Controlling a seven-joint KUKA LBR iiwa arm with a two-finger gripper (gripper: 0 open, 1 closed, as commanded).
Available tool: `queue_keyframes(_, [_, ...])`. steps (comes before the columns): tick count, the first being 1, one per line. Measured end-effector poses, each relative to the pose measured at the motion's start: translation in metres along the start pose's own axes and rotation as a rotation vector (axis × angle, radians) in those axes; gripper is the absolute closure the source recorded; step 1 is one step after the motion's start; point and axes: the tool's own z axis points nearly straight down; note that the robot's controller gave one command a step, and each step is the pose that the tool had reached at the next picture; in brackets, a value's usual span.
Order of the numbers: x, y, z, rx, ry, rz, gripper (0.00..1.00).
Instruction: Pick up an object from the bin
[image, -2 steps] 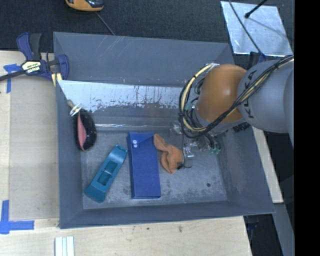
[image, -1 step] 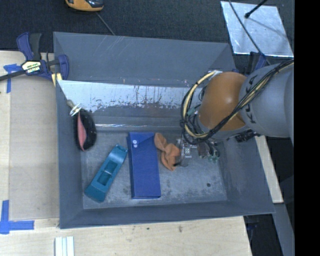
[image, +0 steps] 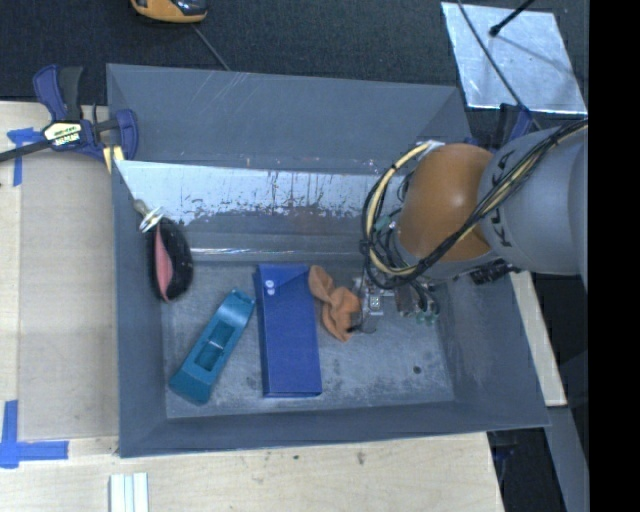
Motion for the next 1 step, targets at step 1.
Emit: queue_keyframes(1, [-0.0114,-0.0039,-0.2066,-0.001,0.001,0.004,1.00])
